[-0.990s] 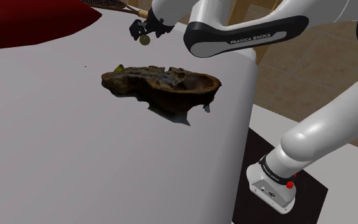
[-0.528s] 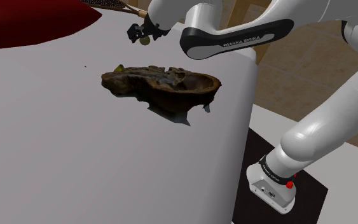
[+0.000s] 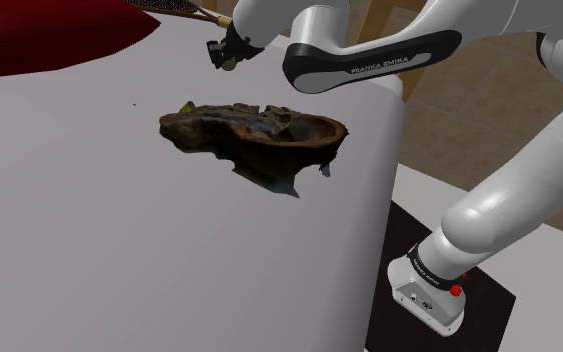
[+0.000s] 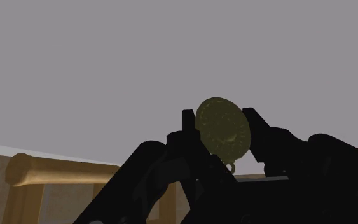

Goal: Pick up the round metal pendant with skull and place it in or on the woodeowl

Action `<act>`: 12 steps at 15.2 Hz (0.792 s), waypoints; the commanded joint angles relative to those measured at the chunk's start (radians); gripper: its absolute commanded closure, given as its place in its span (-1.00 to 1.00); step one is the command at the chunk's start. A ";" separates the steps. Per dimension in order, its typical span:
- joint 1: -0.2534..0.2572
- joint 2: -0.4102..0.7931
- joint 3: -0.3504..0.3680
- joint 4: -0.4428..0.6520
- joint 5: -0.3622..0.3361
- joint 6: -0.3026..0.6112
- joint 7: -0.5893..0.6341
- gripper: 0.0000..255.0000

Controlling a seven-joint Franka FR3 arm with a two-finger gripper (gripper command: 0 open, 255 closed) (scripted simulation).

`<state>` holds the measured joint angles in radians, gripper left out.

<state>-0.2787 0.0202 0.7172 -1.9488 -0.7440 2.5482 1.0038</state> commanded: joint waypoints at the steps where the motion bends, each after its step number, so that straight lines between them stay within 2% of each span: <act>1: 0.000 0.000 0.000 0.000 0.000 0.000 0.000 1.00; 7: 0.000 0.000 0.000 0.000 0.000 0.000 0.000 1.00; 12: 0.000 -0.020 0.003 0.041 0.067 -0.041 -0.066 1.00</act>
<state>-0.2792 0.0048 0.7189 -1.9162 -0.6905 2.5167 0.9505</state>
